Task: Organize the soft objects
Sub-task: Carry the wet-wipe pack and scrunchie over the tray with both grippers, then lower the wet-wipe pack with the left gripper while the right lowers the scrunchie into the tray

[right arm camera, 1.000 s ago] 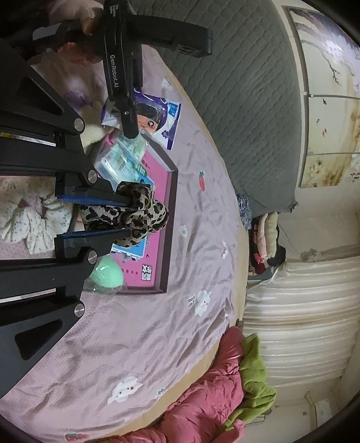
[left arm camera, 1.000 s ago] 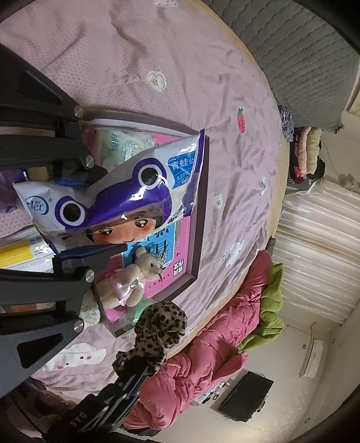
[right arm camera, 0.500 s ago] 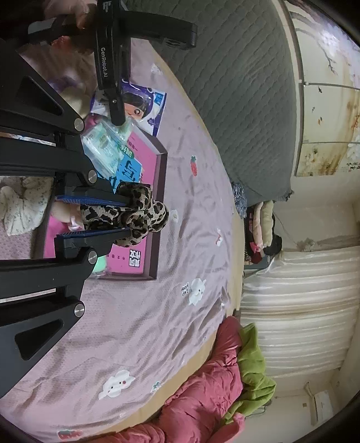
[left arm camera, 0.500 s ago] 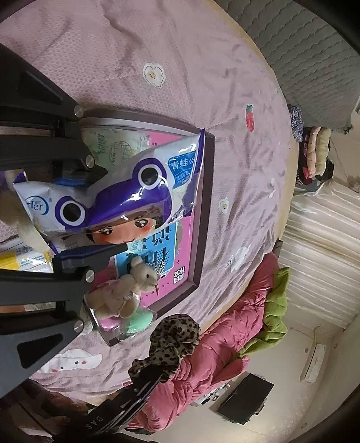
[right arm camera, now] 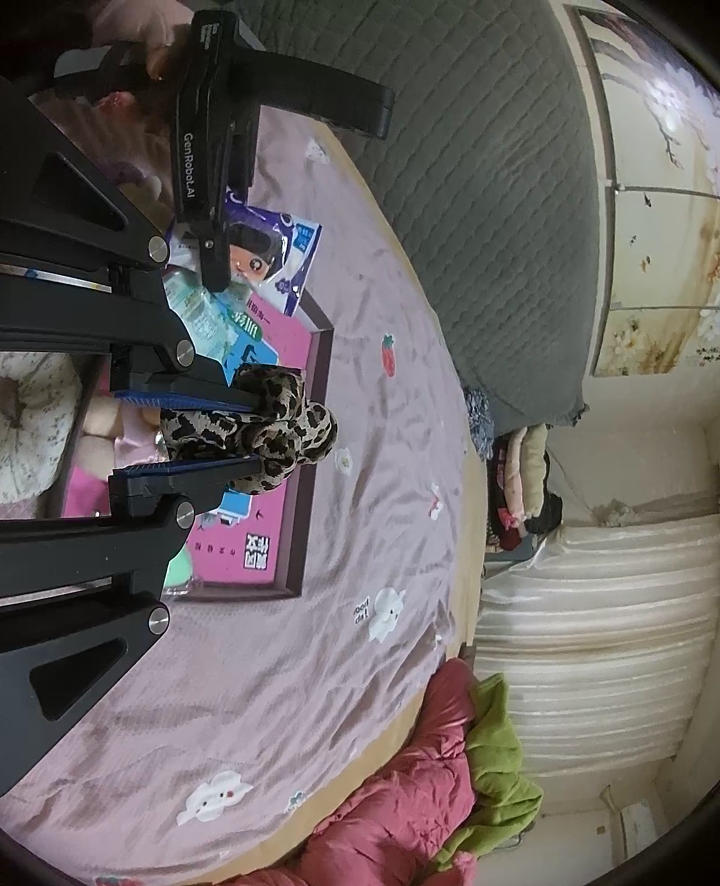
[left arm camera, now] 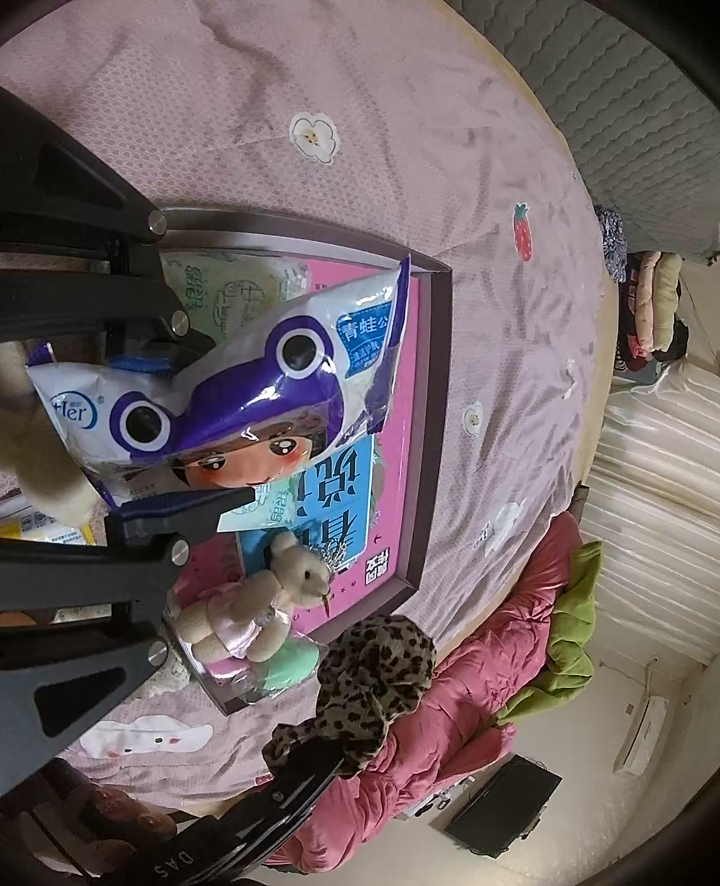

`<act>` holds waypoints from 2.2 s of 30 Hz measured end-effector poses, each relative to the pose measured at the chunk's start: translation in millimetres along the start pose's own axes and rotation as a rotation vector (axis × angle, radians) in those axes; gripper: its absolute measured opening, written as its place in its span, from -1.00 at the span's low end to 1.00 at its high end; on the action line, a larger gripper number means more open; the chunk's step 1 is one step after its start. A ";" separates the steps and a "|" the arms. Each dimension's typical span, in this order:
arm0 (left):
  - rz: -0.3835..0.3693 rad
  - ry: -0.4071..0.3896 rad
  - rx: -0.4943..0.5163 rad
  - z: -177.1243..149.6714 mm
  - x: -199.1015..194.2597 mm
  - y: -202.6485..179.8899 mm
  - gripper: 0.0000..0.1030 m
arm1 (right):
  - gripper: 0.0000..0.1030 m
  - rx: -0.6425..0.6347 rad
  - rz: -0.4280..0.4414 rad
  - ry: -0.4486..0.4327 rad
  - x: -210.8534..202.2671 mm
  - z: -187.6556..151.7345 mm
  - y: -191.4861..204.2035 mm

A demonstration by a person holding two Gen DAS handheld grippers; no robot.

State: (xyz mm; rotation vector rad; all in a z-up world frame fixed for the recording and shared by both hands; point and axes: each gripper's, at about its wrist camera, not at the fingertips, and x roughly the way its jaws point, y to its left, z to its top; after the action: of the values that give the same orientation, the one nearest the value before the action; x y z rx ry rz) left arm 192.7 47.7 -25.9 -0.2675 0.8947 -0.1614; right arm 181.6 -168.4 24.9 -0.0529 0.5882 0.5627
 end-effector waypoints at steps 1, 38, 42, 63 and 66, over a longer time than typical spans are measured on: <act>-0.003 0.004 0.000 0.2 1.1 0.3 -0.35 | -0.70 -0.001 0.006 0.001 1.7 0.2 0.9; 0.011 0.057 0.064 10.6 23.5 -5.8 -0.33 | -0.67 -0.092 0.039 0.086 40.9 -15.8 27.8; 0.010 0.060 0.063 10.4 23.5 -4.7 -0.32 | -0.67 -0.096 0.042 0.095 44.2 -16.5 28.2; 0.064 0.042 0.046 17.4 19.5 7.2 -0.08 | -0.64 -0.111 0.066 0.189 68.9 -30.0 34.8; 0.059 0.042 0.032 18.8 18.5 10.3 -0.06 | -0.63 -0.108 0.071 0.200 71.0 -32.4 34.7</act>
State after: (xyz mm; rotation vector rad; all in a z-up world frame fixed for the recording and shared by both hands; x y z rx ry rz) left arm 219.1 56.0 -31.6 -0.2085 0.9399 -0.1273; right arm 195.8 -110.9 -36.7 -0.1922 0.7560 0.6627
